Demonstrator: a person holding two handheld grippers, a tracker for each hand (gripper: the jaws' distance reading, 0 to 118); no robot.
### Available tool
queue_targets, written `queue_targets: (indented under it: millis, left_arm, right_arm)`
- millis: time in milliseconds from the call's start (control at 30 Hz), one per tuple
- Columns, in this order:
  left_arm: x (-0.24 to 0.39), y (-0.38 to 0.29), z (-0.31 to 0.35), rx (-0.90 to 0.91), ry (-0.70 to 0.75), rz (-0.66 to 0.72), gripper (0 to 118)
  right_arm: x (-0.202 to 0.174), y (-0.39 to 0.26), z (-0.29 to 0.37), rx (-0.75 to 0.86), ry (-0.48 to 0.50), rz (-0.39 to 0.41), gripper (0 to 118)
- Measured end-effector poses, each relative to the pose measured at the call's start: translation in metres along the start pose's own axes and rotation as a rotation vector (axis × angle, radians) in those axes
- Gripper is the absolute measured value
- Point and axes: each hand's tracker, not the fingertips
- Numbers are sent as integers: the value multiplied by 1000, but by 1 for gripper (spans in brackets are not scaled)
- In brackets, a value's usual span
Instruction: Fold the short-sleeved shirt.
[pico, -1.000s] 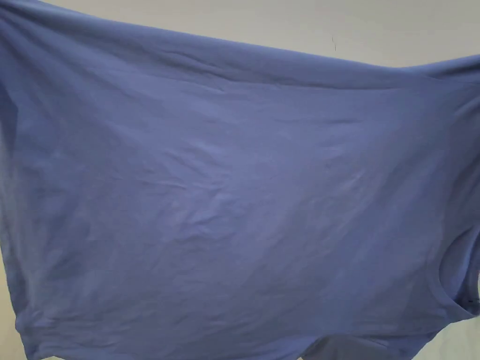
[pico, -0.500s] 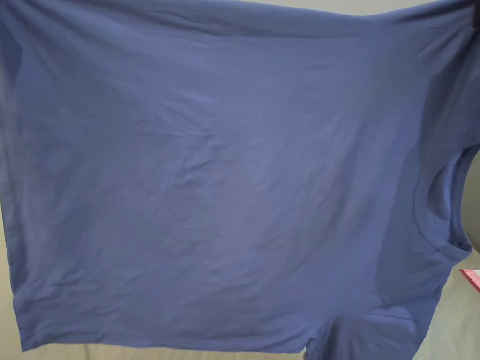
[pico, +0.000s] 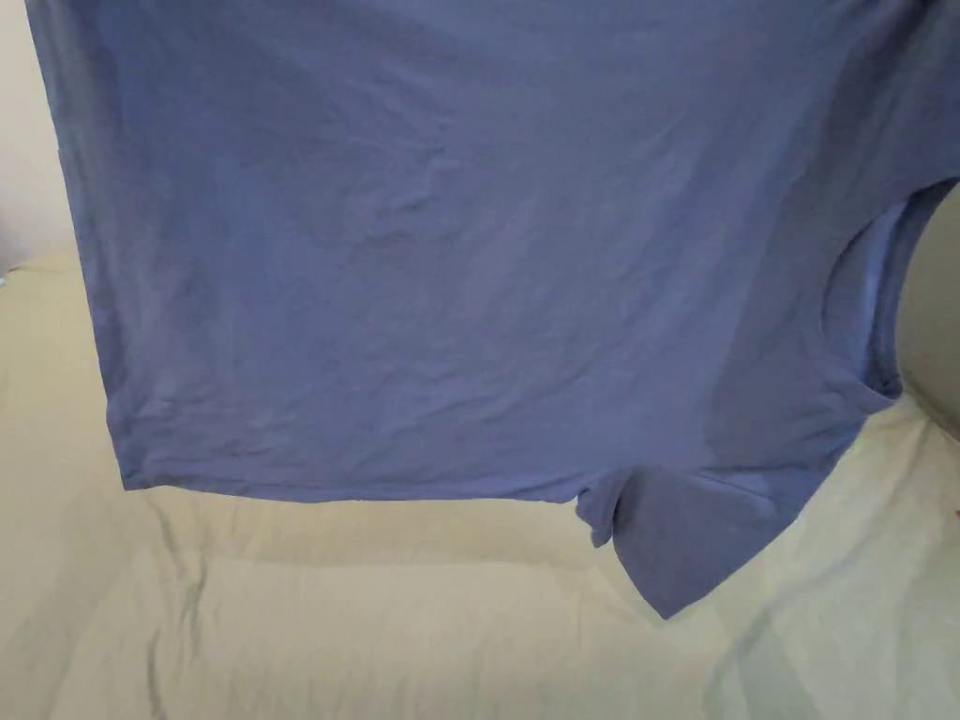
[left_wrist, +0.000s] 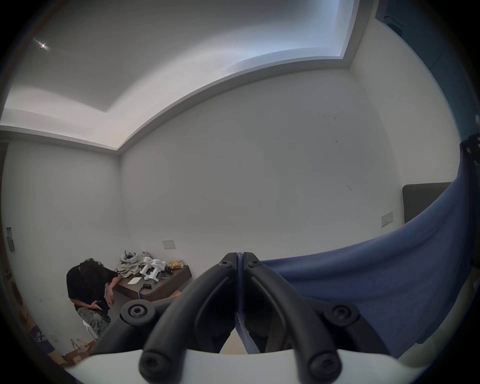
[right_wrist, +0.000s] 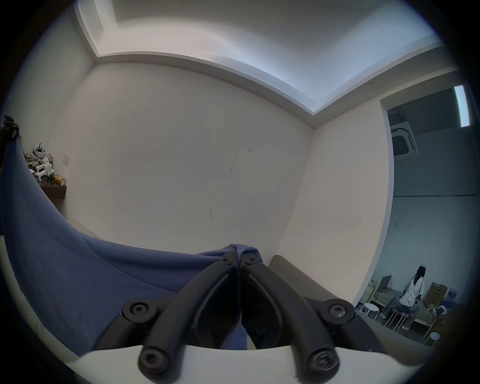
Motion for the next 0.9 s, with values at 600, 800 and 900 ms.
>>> queue_targets:
  millis: [600,800,900]
  left_arm:
    - [67,-142,-95,-220,12,61,1]
    - [84,-237,-67,-361,-79,54,1]
    - [83,-286,-41,-438,-124,75,1]
  right_arm:
    - [-88,-147,-82,-196,100,77,3]
    - [-112,-231,-62,-351,190,40,3]
    - [-117,-272,-33,-415,228,37,3]
